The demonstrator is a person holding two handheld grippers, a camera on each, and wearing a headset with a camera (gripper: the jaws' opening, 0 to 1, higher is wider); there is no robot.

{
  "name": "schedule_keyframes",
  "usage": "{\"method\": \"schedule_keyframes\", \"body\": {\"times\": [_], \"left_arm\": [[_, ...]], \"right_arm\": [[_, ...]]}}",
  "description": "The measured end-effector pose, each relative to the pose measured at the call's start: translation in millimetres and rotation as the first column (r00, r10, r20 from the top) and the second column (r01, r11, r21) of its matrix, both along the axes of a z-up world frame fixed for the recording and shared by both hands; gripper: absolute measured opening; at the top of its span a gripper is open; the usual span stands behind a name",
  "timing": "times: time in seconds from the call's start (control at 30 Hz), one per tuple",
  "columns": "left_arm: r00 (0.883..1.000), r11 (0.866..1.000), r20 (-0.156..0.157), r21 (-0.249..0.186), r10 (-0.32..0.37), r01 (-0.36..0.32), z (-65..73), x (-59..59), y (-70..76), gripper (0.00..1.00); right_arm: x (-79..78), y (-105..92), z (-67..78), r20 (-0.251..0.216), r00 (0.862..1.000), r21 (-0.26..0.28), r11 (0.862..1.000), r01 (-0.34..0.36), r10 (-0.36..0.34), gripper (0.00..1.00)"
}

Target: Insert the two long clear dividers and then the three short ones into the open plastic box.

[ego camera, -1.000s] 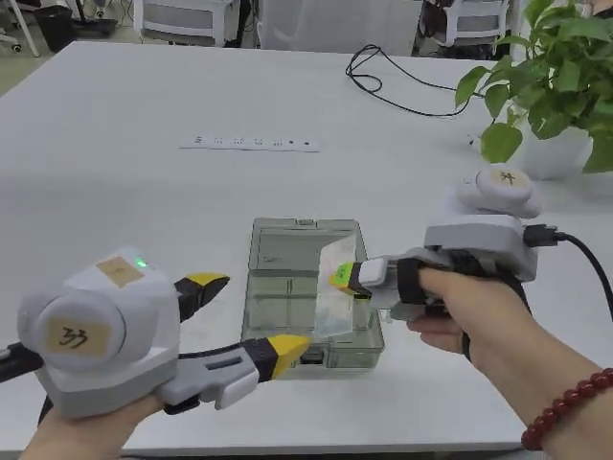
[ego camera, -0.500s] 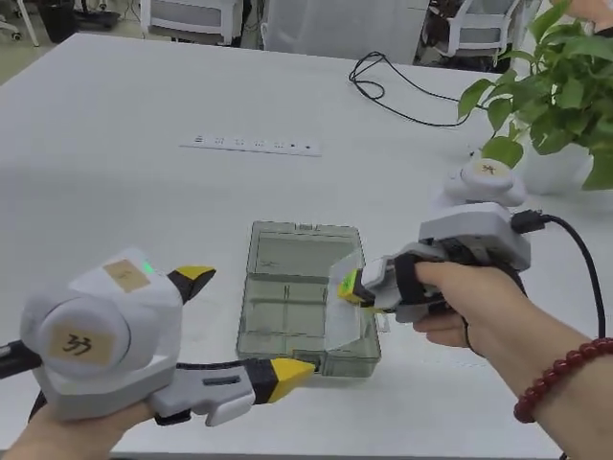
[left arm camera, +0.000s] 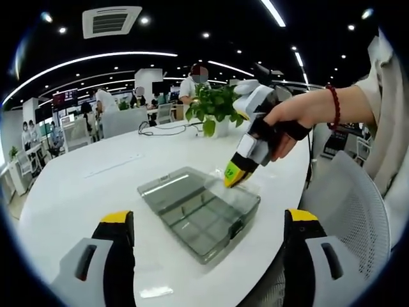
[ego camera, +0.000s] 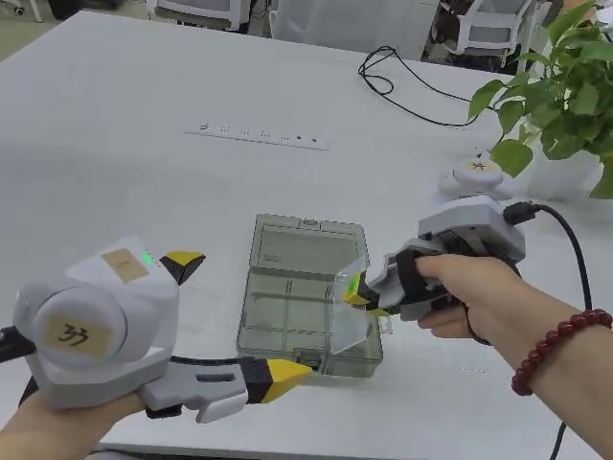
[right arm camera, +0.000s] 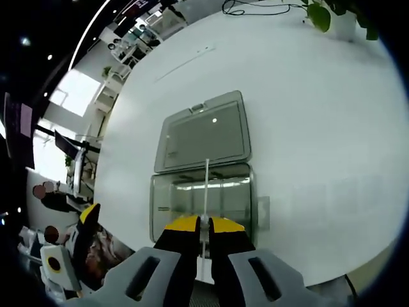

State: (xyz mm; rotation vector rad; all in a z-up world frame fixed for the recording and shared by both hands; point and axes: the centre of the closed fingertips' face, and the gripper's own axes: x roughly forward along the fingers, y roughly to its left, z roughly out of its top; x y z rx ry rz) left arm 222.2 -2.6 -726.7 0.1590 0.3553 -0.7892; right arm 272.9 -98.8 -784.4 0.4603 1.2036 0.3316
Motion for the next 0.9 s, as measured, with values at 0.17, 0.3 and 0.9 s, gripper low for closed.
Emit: {"method": "schedule_keyframes", "body": {"times": [0.17,0.3,0.9], "left_arm": [[1.0,1.0,-0.003,0.007,-0.014,0.014,-2.6,-0.8,-1.3,1.0],[1.0,1.0,-0.006,0.01,-0.011,0.011,-4.1,0.7,0.6,1.0],[1.0,1.0,-0.014,0.007,0.013,-0.013,-4.5,3.7,11.9,0.99]], "right_arm": [[-3.5,3.4,-4.4,-0.025,1.0,-0.02,1.0,-0.005,0.005,0.06],[-1.4,4.3,-9.4,-0.046,0.999,-0.021,1.0,-0.007,0.006,0.06],[1.0,4.4,-20.6,-0.074,0.997,-0.036,0.999,0.001,-0.003,0.06]]}}
